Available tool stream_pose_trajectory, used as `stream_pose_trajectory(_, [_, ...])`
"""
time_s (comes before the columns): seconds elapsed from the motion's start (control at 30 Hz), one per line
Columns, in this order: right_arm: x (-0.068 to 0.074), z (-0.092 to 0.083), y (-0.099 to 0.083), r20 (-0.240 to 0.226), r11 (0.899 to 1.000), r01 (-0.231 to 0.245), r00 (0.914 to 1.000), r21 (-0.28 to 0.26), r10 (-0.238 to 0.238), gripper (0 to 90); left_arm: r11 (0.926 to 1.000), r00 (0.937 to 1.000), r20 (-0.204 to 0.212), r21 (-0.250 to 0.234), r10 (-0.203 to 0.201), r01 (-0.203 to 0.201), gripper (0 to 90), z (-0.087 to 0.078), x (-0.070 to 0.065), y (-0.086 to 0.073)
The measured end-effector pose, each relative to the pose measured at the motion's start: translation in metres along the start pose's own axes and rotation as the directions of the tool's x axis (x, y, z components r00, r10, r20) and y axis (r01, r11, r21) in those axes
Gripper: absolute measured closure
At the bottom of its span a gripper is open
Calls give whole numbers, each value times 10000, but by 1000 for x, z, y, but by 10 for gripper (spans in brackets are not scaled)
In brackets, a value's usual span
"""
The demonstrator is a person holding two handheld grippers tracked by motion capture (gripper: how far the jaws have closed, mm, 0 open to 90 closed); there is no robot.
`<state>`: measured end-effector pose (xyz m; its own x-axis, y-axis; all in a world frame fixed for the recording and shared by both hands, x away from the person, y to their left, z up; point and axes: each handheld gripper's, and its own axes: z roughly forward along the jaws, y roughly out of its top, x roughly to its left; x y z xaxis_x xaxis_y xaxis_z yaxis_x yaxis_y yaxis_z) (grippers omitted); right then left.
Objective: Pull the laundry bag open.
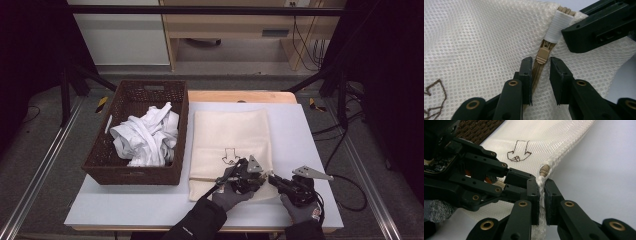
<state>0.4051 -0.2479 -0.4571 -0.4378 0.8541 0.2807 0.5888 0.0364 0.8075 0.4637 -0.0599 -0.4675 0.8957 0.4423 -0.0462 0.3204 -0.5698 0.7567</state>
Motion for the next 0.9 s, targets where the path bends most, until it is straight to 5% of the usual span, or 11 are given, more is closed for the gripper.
stream_pose_trajectory(0.23, [-2, -2, 0, -22, 10000, -55, 10000, -67, 54, 844, 9977, 9978, 161, -243, 641, -637, 769, -7, -7, 0])
stream_pose_trajectory(0.63, [-1, -2, 1, -89, 9999, -38, 10000, -116, 37, 845, 9987, 9993, -344, -488, 137, -154, 764, -3, -11, 3])
stream_pose_trajectory(0.9, [-2, -3, 1, -63, 9999, 0, 10000, -120, -1, 825, 9984, 9979, -617, -506, 206, -237, 806, -7, -14, 2])
